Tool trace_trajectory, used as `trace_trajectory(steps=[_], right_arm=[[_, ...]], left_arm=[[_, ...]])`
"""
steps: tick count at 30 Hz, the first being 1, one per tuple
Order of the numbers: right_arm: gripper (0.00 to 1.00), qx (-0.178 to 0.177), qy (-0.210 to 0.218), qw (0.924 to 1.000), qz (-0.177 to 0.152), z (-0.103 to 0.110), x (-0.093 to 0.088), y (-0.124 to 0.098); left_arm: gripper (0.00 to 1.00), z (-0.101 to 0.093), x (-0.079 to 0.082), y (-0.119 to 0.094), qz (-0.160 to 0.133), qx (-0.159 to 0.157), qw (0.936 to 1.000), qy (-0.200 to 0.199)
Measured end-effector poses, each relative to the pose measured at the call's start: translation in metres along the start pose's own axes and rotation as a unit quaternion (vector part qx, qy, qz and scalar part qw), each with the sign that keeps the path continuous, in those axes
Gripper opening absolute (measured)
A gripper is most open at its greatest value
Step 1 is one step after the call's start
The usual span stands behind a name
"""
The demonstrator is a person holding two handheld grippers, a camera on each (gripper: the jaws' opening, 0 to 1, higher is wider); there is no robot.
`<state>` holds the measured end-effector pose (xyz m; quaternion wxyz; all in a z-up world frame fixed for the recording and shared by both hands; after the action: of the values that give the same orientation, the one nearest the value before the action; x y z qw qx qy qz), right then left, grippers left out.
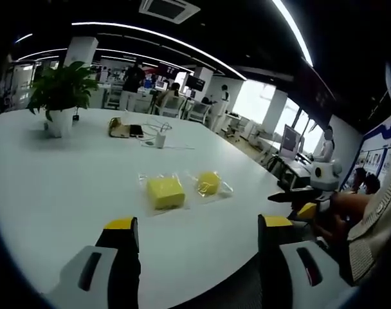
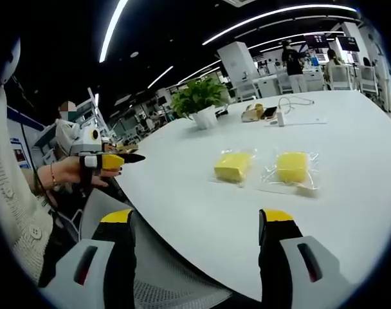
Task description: Compare the silicone blocks by pressing each to a similar depth, holding the contact briefly, and releasing to observe deformation and rebound differences across the visible hardness samples.
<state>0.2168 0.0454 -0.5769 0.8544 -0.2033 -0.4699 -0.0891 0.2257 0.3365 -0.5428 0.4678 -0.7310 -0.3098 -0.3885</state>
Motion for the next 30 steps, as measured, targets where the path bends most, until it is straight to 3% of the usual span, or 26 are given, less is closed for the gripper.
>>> trace_trajectory(steps=[12,30], right_arm=[[0.73,-0.003,0.005,0.9999,0.011,-0.014,0.009,0.005],[0.73,-0.016,0.025,0.9992,0.028,-0.043,0.015,0.012]], left_arm=[[0.74,0.016,0.014,0.045,0.005,0.001,1.0,0.002],[0.71,0.055,0.034,0.125,0.021,0.004,0.9992,-0.035]])
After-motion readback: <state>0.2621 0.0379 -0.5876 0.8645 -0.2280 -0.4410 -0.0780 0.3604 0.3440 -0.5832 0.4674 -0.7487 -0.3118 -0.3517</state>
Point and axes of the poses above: the point that each gripper's makers call its tool centre point, and the gripper's own axes: y roughly forward along the fingers, z roughly to its left, x roughly out of its top, the point moved 7 cm from there along -y, roughly backward along the fingers, and after that the axes turned 13 degrees about x, right-handed, at the moved point
